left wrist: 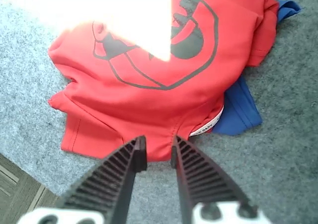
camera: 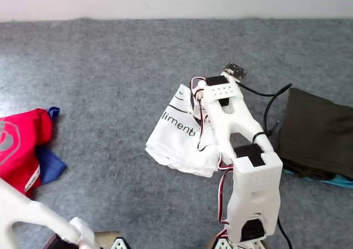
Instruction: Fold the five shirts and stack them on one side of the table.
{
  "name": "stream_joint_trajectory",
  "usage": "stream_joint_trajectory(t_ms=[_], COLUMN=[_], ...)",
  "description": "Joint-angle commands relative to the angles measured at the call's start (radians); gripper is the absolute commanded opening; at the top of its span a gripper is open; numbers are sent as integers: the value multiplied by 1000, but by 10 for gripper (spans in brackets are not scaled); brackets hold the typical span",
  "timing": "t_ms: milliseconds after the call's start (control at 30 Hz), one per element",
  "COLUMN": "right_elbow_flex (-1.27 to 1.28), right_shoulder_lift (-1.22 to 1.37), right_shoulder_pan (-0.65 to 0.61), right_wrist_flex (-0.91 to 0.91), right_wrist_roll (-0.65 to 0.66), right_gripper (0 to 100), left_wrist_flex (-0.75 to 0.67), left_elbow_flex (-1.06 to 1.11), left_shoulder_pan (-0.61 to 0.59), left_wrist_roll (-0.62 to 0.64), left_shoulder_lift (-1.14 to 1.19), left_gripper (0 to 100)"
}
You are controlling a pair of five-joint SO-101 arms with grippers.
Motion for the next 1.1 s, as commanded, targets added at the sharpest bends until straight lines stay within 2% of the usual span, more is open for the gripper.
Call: stream_joint_trajectory(t_ms=[0, 100, 400, 533, 700, 867, 1067], right_elbow_flex=[-9, -66, -506, -531, -526, -526, -525], right_shoulder_lift=[4, 2, 2, -113, -338, -522, -636], right_shoulder_pan=[38, 74, 186, 254, 251, 259, 357], right_wrist_flex=[24, 108, 599, 591, 591, 591, 591], right_wrist_roll=[11, 51, 376, 542, 678, 761, 838], right_gripper=[44, 8, 9, 9, 9, 9, 9], left_wrist_flex=[3, 3, 3, -3, -23, -46, -48], left_elbow_flex=[-4, -4, -4, 1, 53, 82, 82], left_shoulder_pan=[0, 0, 8, 8, 8, 8, 8], left_wrist_roll=[-9, -9, -8, -9, -9, -9, -9], left_shoulder_lift=[-15, -15, -15, -15, -15, -17, -15], left_gripper=[93, 93, 93, 93, 93, 93, 93])
